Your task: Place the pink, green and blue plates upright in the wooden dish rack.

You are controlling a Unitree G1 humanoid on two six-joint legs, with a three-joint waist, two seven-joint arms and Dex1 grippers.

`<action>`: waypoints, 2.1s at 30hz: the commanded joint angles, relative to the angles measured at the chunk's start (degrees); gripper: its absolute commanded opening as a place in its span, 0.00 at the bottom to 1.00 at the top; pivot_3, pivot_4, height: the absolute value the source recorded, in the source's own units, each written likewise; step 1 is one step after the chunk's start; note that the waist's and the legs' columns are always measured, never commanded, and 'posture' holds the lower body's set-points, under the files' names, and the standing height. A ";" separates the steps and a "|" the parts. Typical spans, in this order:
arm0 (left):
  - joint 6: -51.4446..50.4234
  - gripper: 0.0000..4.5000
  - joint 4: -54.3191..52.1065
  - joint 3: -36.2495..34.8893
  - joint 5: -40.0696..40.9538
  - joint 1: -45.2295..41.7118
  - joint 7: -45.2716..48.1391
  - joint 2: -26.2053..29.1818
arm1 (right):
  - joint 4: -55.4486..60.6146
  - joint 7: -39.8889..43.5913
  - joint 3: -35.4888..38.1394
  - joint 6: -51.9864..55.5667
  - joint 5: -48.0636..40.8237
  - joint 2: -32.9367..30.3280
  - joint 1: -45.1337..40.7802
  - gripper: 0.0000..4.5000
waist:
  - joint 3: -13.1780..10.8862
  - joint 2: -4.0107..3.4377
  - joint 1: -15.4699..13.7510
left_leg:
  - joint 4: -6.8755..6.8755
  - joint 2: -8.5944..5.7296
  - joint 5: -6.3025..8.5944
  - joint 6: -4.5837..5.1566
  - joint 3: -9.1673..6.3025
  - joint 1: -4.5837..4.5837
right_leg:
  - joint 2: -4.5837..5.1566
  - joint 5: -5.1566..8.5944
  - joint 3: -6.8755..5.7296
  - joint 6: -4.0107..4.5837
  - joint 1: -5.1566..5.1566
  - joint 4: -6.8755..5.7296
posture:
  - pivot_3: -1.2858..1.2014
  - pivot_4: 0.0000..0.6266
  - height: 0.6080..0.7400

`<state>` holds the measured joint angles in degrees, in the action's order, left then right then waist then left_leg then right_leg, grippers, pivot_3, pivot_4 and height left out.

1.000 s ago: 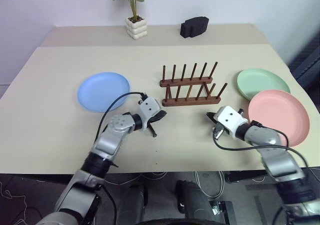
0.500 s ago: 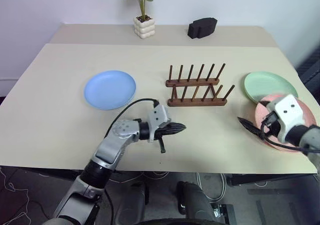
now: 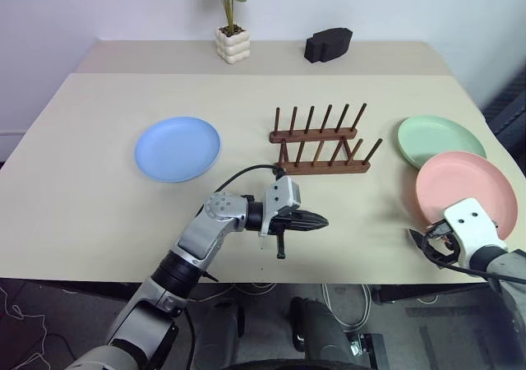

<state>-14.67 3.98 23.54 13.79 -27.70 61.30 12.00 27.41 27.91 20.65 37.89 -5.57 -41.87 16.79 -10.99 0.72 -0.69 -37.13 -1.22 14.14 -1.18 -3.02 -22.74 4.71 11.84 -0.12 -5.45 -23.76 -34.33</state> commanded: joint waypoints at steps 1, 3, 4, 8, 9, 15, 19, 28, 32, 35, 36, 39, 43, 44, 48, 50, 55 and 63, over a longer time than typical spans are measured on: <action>1.21 0.00 -1.35 -0.35 0.05 0.27 -0.11 -0.04 | -0.51 -1.39 -1.12 -1.19 2.35 -0.35 -1.51 0.80 | 0.00 0.00 -0.01 | -0.01 0.00 0.00 0.01 0.01 -0.02 | 0.01 -0.01 0.00 -0.01 0.00 0.02 | 0.52 0.24 0.97; 1.40 0.00 -1.85 -0.60 0.01 0.83 -0.34 0.52 | -0.73 -1.72 -1.94 -0.99 2.83 -0.22 -2.49 0.59 | 0.00 -0.01 -0.04 | -0.01 -0.01 0.01 0.01 0.00 -0.03 | 0.02 -0.01 0.00 -0.01 0.00 0.03 | 0.52 0.24 0.97; 1.45 0.00 -1.94 -0.67 0.00 0.96 -0.43 0.66 | -0.91 -1.75 -2.17 -0.94 2.98 -0.14 -2.89 0.48 | 0.00 -0.01 -0.04 | -0.01 -0.01 0.01 0.01 -0.01 -0.03 | 0.02 -0.01 0.00 -0.01 0.00 0.03 | 0.52 0.24 0.97; 1.51 0.00 -2.23 -0.77 0.07 1.49 -0.88 0.92 | -0.28 -1.94 -2.72 -0.38 3.51 0.00 -3.58 0.02 | 0.00 -0.01 -0.05 | 0.00 -0.01 0.01 0.02 -0.03 -0.05 | 0.01 -0.01 -0.01 -0.01 0.00 0.03 | 0.52 0.24 0.97; 1.32 0.00 -2.24 -0.77 0.23 1.57 -0.95 0.82 | 0.26 -1.98 -2.72 -0.15 3.74 -0.07 -3.45 0.01 | 0.00 -0.01 -0.05 | -0.01 -0.01 0.01 0.02 -0.03 -0.05 | 0.01 -0.01 -0.01 -0.01 0.00 0.03 | 0.52 0.24 0.97; 1.88 0.00 -1.22 -0.53 0.40 1.04 -0.60 -0.12 | 4.77 -1.06 -0.68 1.83 4.23 -0.98 -2.34 0.01 | 0.00 -0.01 -0.07 | -0.01 -0.01 0.01 0.02 -0.05 -0.07 | 0.01 -0.01 -0.02 -0.01 -0.01 0.04 | 0.52 0.24 0.97; 2.48 0.00 -0.19 -0.37 0.07 0.33 -0.24 -0.86 | 8.24 2.12 2.52 1.53 3.70 -3.60 -1.55 0.01 | 0.00 -0.01 -0.06 | -0.01 -0.02 0.01 0.02 -0.05 -0.08 | 0.01 0.00 -0.02 -0.02 -0.01 0.05 | 0.52 0.24 0.97; 4.59 0.00 1.59 -1.09 -1.15 -0.38 -1.00 -0.86 | 7.97 8.91 10.45 -6.32 -5.81 -8.19 -18.95 0.01 | -0.03 -0.02 0.24 | -0.01 -0.02 0.01 0.03 0.01 -0.04 | -0.04 -0.03 -0.03 0.00 -0.02 0.05 | 0.52 0.24 0.97; 5.15 0.00 1.67 -1.92 -1.35 -0.31 -2.31 -0.62 | 4.39 7.38 5.91 -6.93 -7.89 -6.39 -28.23 0.01 | -0.05 0.04 -0.10 | 0.03 -0.01 0.02 0.04 -0.10 -0.08 | -0.09 -0.04 -0.09 0.01 -0.01 0.08 | 0.52 0.24 0.97; 5.22 0.00 1.03 -3.46 -1.42 0.05 -3.99 0.26 | 0.66 8.20 2.52 -8.50 -11.74 -3.84 -36.23 0.01 | -0.05 0.03 0.03 | -0.02 -0.05 0.02 0.05 -0.13 -0.28 | -0.01 -0.14 -0.10 0.16 -0.11 0.12 | 0.52 0.24 0.97; 5.17 0.00 0.68 -4.01 -1.38 0.29 -4.51 0.60 | -0.53 9.31 2.34 -8.19 -14.41 -2.93 -38.51 0.01 | -0.05 0.00 0.11 | -0.06 -0.05 0.02 0.04 -0.11 -0.35 | -0.01 -0.18 -0.09 0.18 -0.18 0.12 | 0.52 0.24 0.97; 4.77 0.00 -0.57 -5.69 -1.04 1.13 -6.15 1.64 | -4.41 12.74 3.44 -5.00 -24.42 -0.47 -44.48 0.01 | -0.04 -0.02 0.05 | -0.09 -0.06 0.01 0.05 -0.10 -0.53 | -0.02 -0.27 -0.04 0.10 -0.39 0.08 | 0.52 0.24 0.97; 3.91 0.00 -1.90 -7.33 -0.35 2.11 -7.40 2.72 | -9.90 16.03 5.33 1.03 -36.19 0.52 -49.01 0.01 | -0.04 -0.02 -0.15 | -0.06 -0.05 0.01 0.05 -0.15 -0.57 | -0.04 -0.27 -0.06 0.09 -0.46 0.05 | 0.52 0.24 0.97; 3.82 0.00 -2.21 -7.47 -0.40 2.33 -7.65 2.93 | -11.47 17.34 5.50 1.62 -38.07 0.38 -49.55 0.01 | -0.04 -0.02 -0.12 | -0.06 -0.05 0.01 0.05 -0.16 -0.58 | -0.03 -0.27 -0.06 0.10 -0.45 0.06 | 0.52 0.24 0.97; 3.16 0.00 -4.21 -8.23 -0.26 3.39 -8.83 3.69 | -23.38 19.67 5.45 4.74 -42.83 0.52 -54.23 0.01 | -0.04 -0.02 0.05 | -0.10 -0.05 0.01 0.05 -0.07 -0.58 | 0.00 -0.28 -0.03 0.11 -0.45 0.07 | 0.52 0.24 0.97; 2.61 0.00 -5.12 -8.62 0.05 3.76 -9.39 3.89 | -27.88 20.10 5.57 5.02 -43.79 0.70 -56.00 0.01 | -0.04 -0.03 0.07 | -0.12 -0.06 0.01 0.05 -0.05 -0.57 | -0.01 -0.31 -0.03 0.12 -0.46 0.05 | 0.52 0.24 0.97; 1.23 0.00 -7.41 -9.29 0.60 4.80 -10.14 4.61 | -33.37 22.95 6.42 6.70 -48.03 0.84 -58.36 0.01 | -0.04 -0.04 0.05 | -0.01 -0.05 0.01 0.06 -0.05 -0.58 | -0.06 -0.40 -0.03 -0.05 -0.55 0.02 | 0.52 0.24 0.97; -0.29 0.00 -9.41 -9.86 0.94 5.80 -10.54 5.33 | -34.80 28.04 5.65 9.92 -51.91 -0.30 -58.06 0.01 | -0.04 -0.05 0.08 | -0.06 -0.05 0.01 0.06 -0.02 -0.58 | -0.06 -0.41 -0.03 -0.06 -0.57 -0.01 | 0.52 0.24 0.97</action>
<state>-14.86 -2.98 14.58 13.29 -22.06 50.80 17.34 -8.13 54.82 25.12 47.93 -55.91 -41.03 -39.64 -11.03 0.66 -0.61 -37.19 -1.27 14.14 -1.12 -3.05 -23.32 4.65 11.43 -0.15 -5.52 -24.33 -34.34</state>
